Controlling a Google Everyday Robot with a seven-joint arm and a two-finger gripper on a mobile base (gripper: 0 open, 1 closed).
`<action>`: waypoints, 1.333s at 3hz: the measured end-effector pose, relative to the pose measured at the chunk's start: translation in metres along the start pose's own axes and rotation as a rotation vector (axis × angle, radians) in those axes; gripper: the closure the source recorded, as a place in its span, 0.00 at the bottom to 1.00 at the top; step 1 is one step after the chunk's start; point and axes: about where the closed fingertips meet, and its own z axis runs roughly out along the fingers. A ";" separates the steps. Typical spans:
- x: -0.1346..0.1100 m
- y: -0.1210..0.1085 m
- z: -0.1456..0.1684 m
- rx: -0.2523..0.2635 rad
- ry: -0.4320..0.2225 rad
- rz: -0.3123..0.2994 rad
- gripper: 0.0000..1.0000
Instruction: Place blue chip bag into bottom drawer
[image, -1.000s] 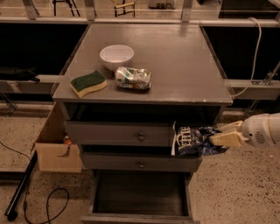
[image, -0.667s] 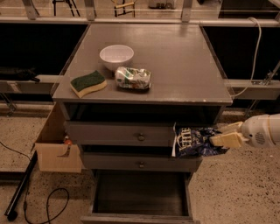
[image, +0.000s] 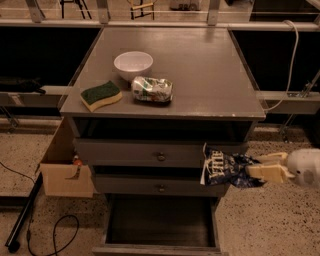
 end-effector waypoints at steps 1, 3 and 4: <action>0.045 0.017 0.005 -0.049 -0.058 0.073 1.00; 0.076 0.026 0.017 -0.081 -0.105 0.122 1.00; 0.119 0.040 0.034 -0.119 -0.147 0.181 1.00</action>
Offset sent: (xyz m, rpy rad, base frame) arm -0.0279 0.0021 -0.0289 0.0855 0.0238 -0.0109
